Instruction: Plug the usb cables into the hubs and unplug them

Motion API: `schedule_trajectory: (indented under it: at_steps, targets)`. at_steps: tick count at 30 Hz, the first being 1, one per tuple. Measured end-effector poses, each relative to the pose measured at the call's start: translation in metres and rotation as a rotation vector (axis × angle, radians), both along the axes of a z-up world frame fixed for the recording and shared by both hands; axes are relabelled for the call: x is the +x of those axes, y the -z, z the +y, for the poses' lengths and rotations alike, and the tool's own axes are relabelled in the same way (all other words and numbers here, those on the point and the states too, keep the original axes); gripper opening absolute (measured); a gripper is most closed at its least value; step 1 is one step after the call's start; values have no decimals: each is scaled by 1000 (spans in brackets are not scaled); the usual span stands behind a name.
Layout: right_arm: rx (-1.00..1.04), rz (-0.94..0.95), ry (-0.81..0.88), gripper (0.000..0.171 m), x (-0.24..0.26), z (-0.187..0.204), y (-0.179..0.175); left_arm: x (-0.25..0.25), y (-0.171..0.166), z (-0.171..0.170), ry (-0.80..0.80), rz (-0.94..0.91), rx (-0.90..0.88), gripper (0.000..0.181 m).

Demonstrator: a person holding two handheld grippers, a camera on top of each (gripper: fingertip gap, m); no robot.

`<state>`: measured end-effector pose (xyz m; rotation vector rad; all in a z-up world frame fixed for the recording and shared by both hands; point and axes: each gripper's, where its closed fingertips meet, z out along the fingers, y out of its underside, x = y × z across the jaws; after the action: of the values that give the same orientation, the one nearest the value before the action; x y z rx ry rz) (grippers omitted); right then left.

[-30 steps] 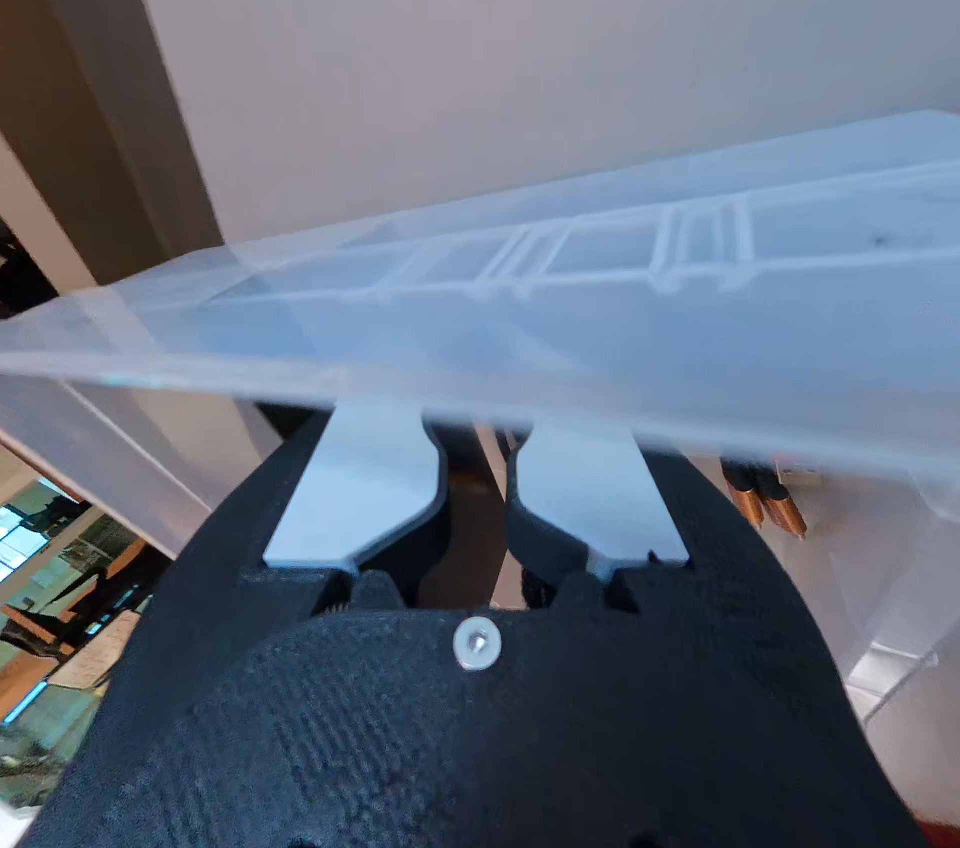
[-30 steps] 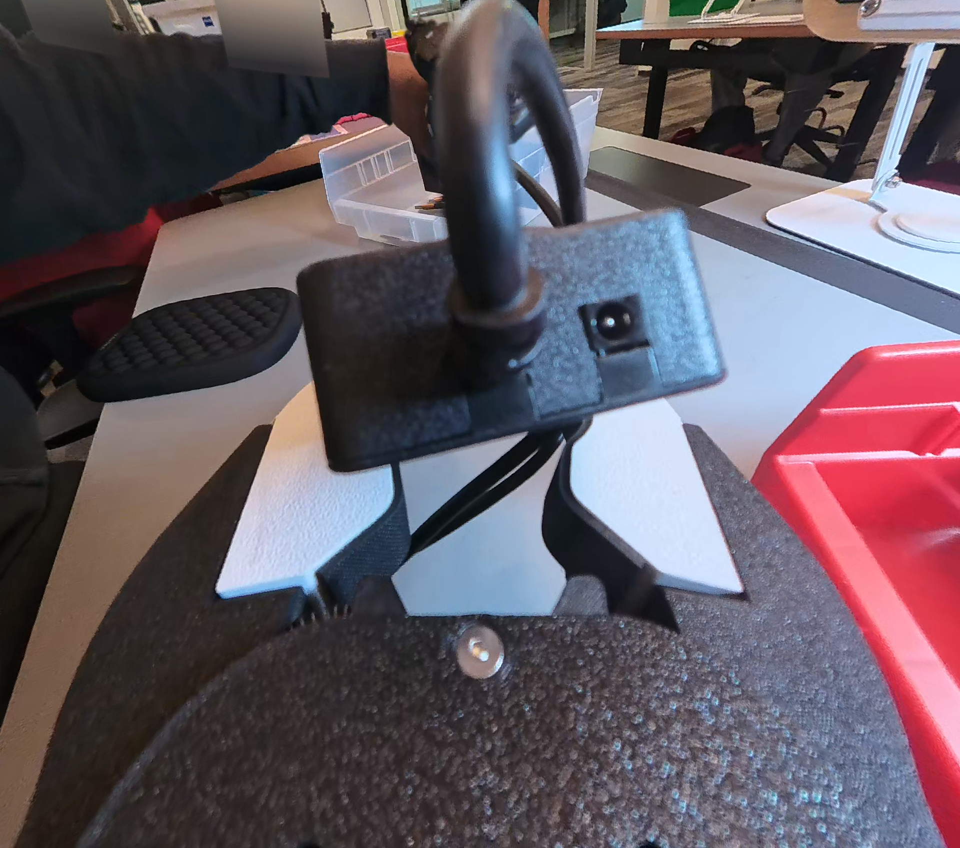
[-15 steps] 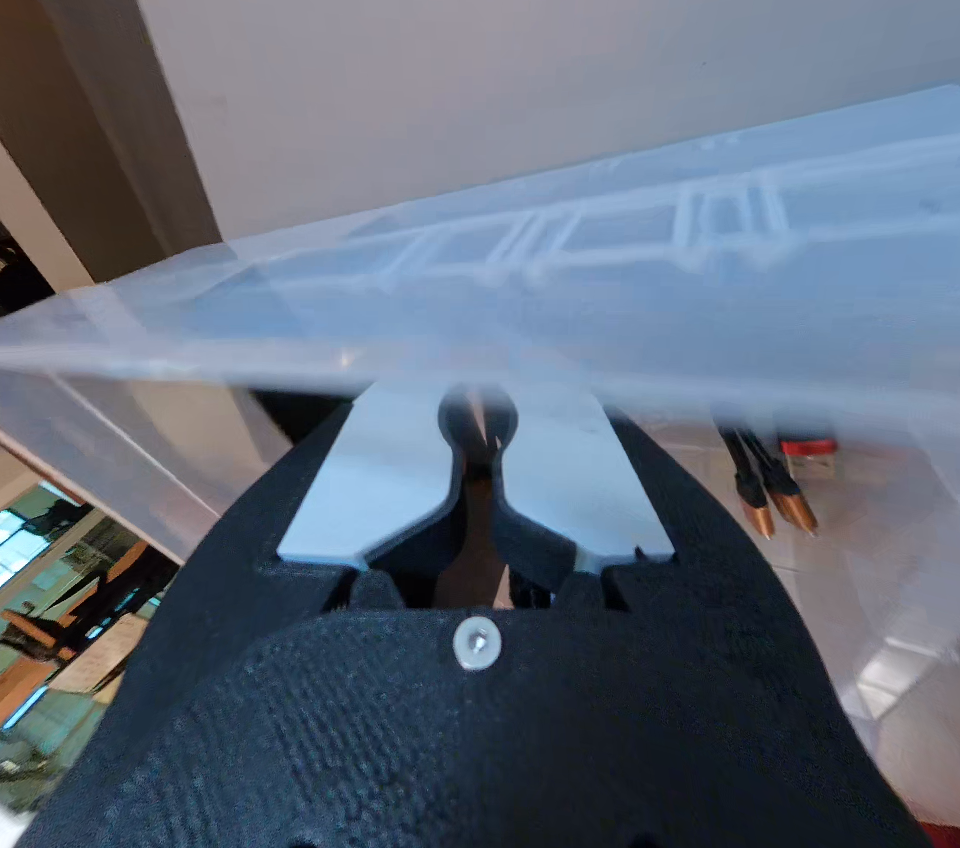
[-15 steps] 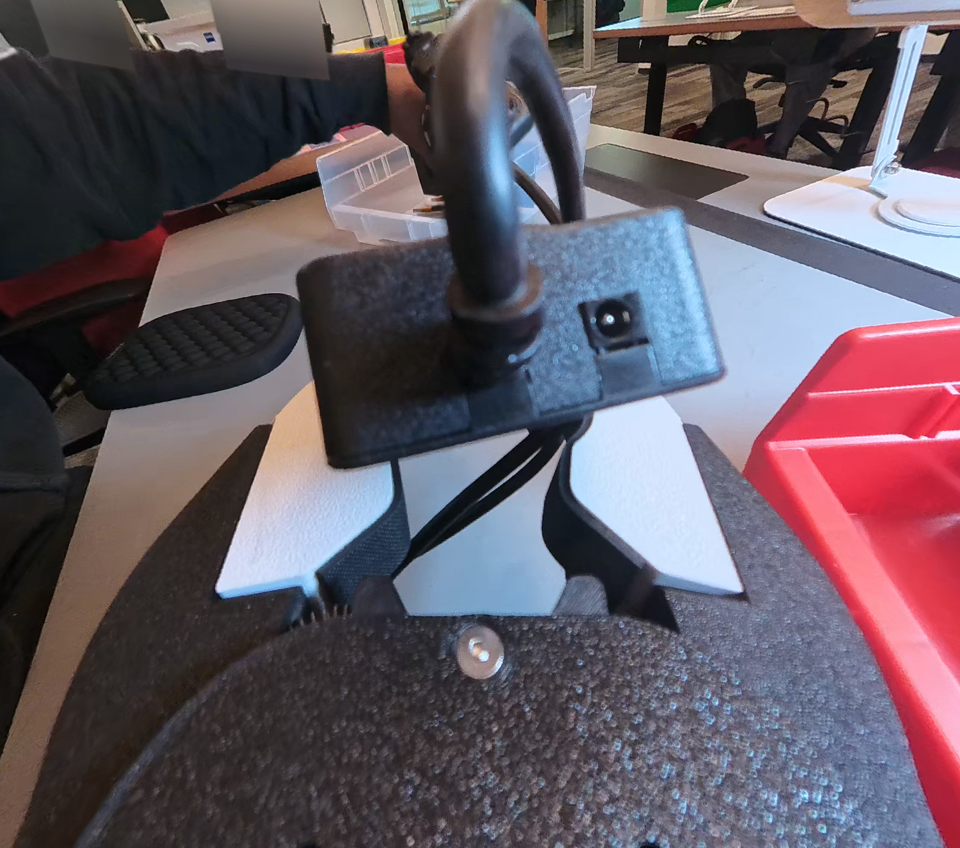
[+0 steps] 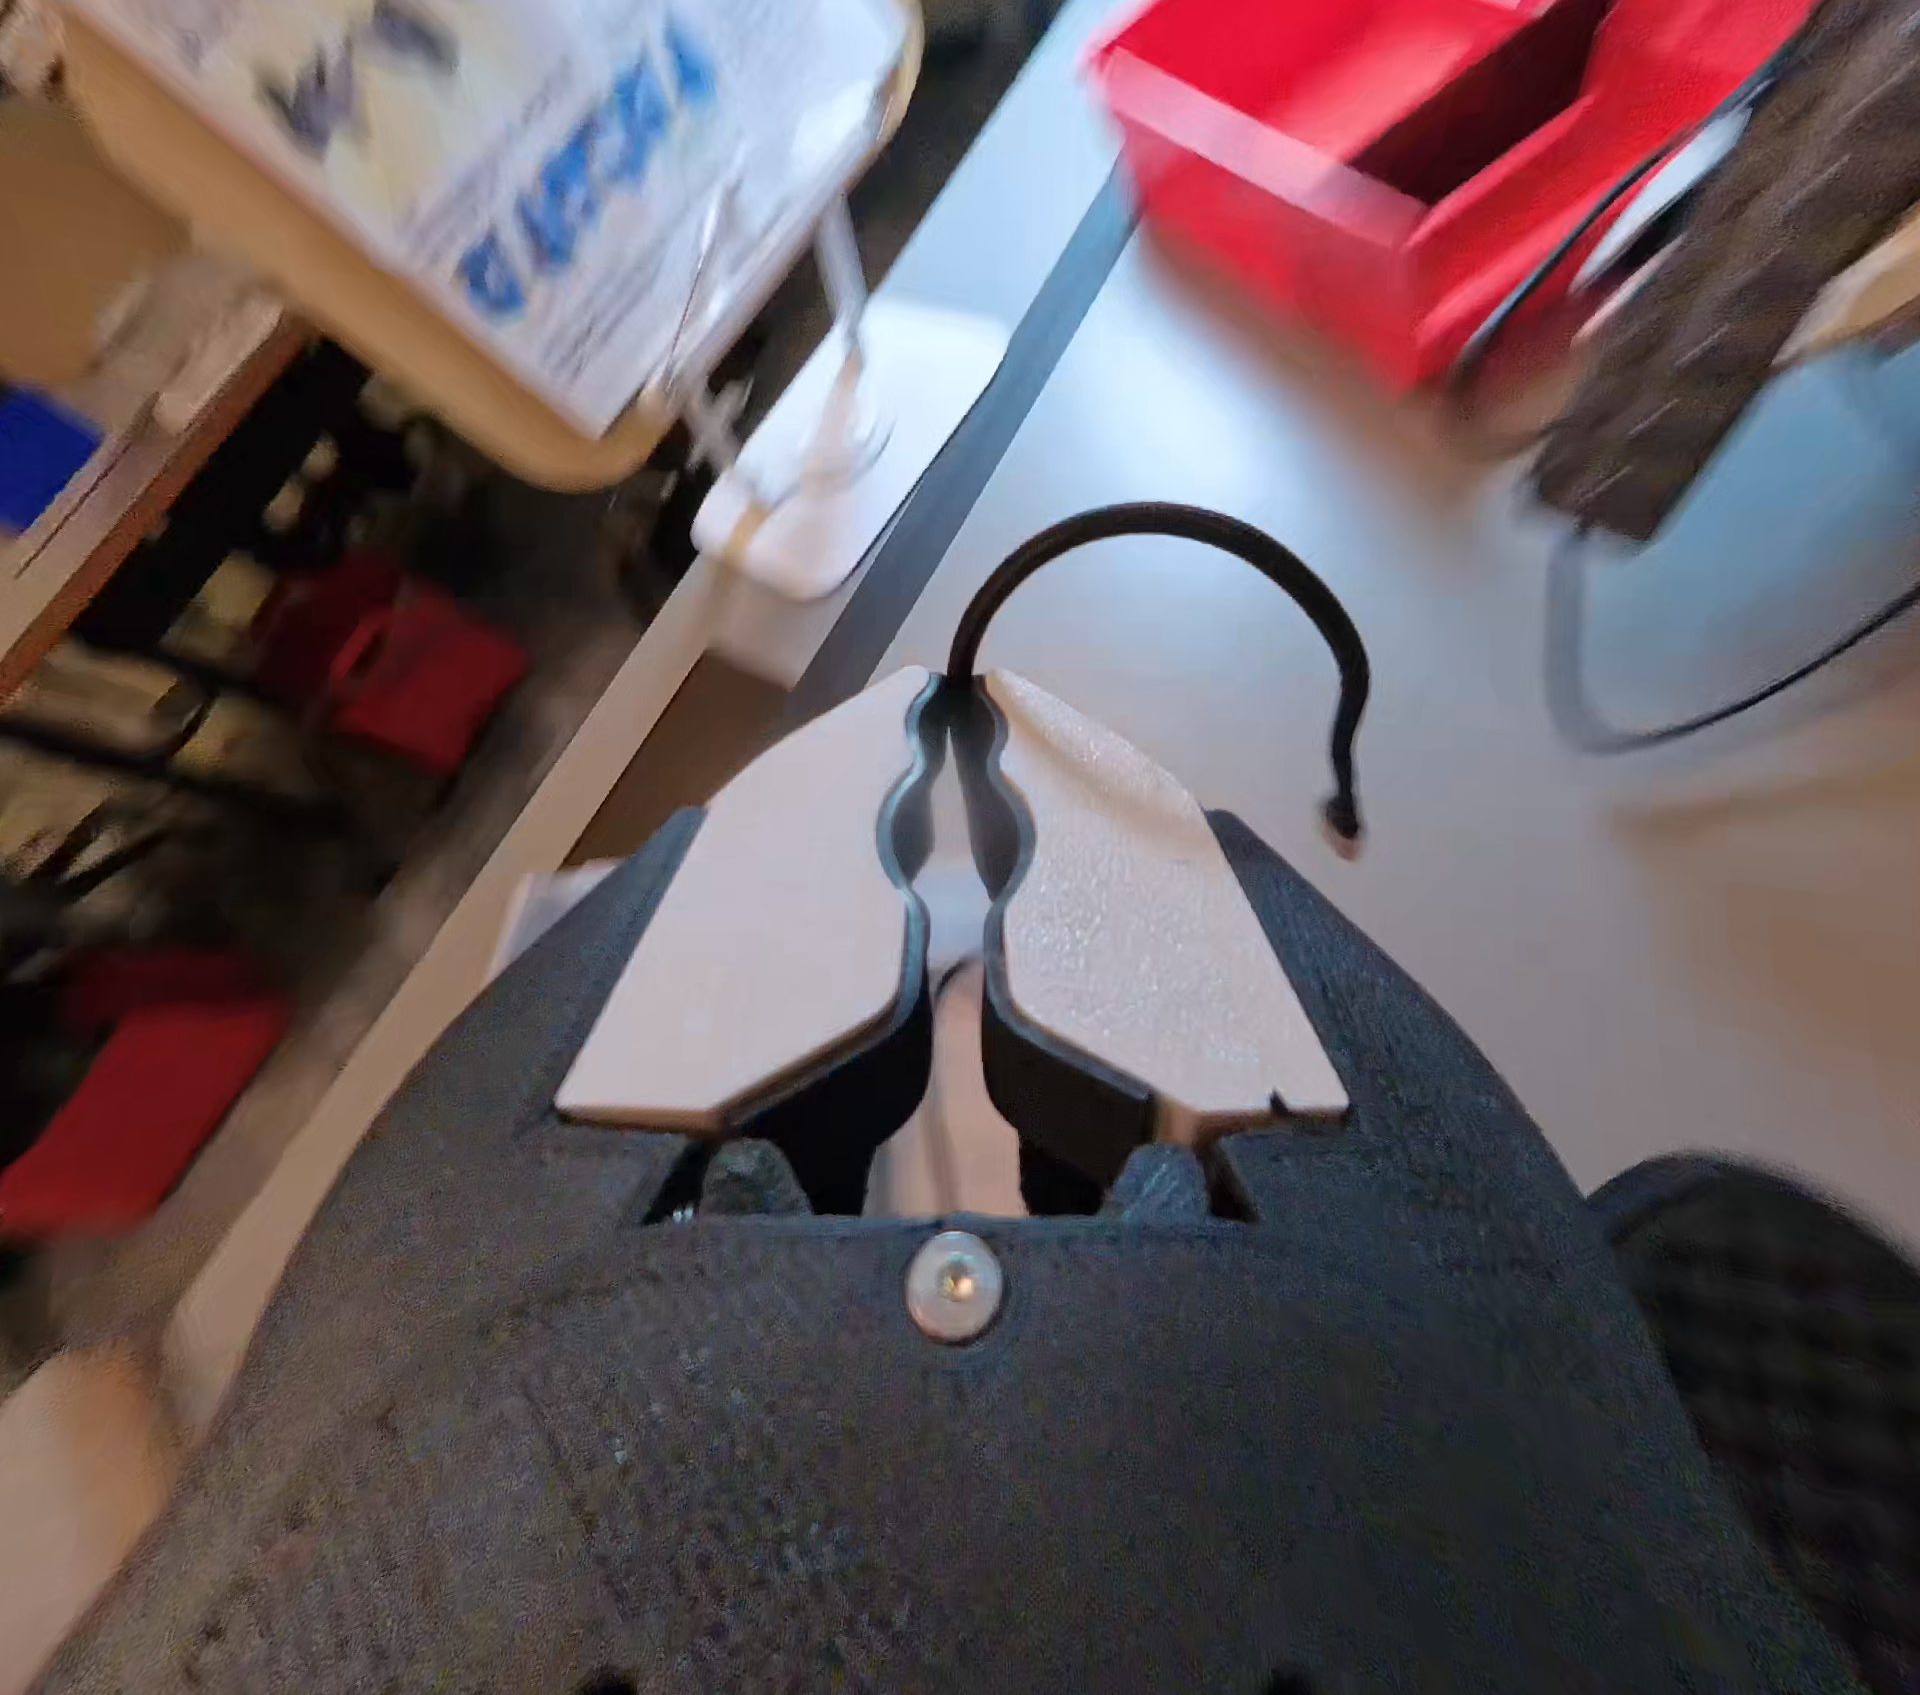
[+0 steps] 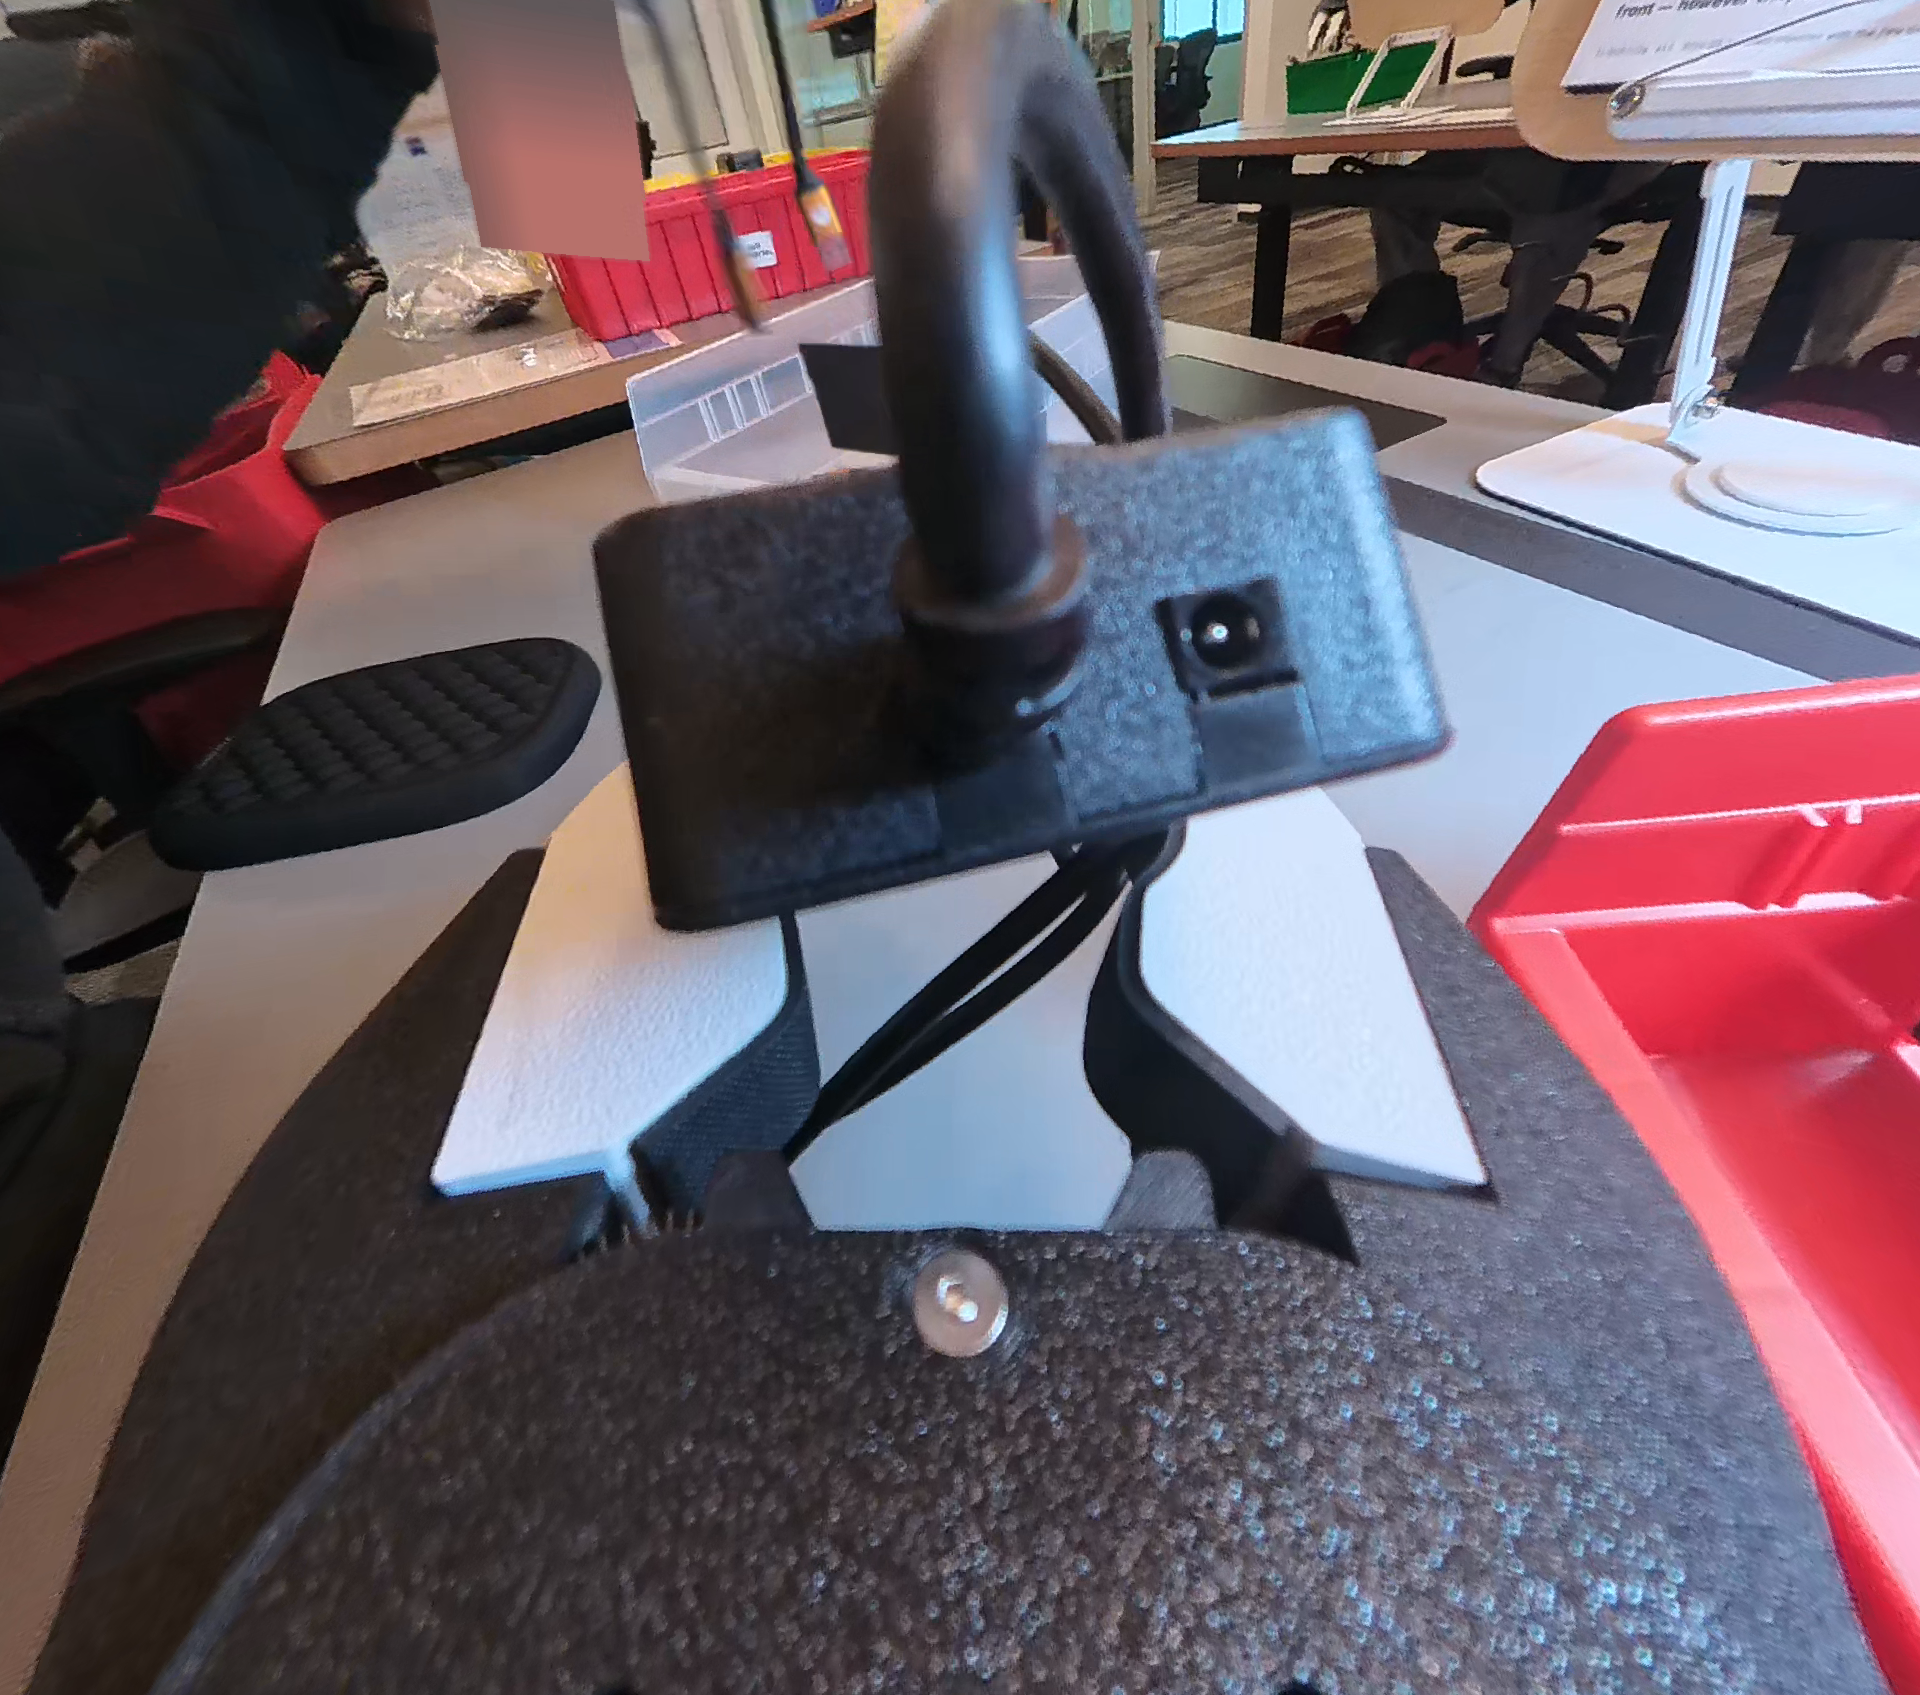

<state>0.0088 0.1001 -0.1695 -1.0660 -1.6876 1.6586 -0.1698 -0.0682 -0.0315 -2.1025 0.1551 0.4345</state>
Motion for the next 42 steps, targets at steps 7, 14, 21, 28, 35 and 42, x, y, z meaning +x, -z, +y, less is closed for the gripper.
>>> schedule_trajectory:
  at_steps: [7, 14, 21, 28, 35, 42]
  targets:
    - [14, 11, 38, 63, -1, 9, -1, 124, 66, 55, 252, -234, 339, 4]
    - [3, 8, 81, 63, -3, 24, 0, 142, 182, 50, 361, -284, 174, 4]
    - [10, 9, 79, 63, -4, 24, 1, 105, 237, -43, 284, -158, -449, 28]
    - [24, 39, 89, 63, -2, 25, -6, 102, 198, -23, 198, -216, -331, 23]
    - [96, 114, 214, 63, 0, 45, -19, 157, 257, 59, 312, -198, -426, 32]
    - [105, 100, 208, 63, -1, 48, -13, 167, 266, 71, 395, -212, -482, 12]
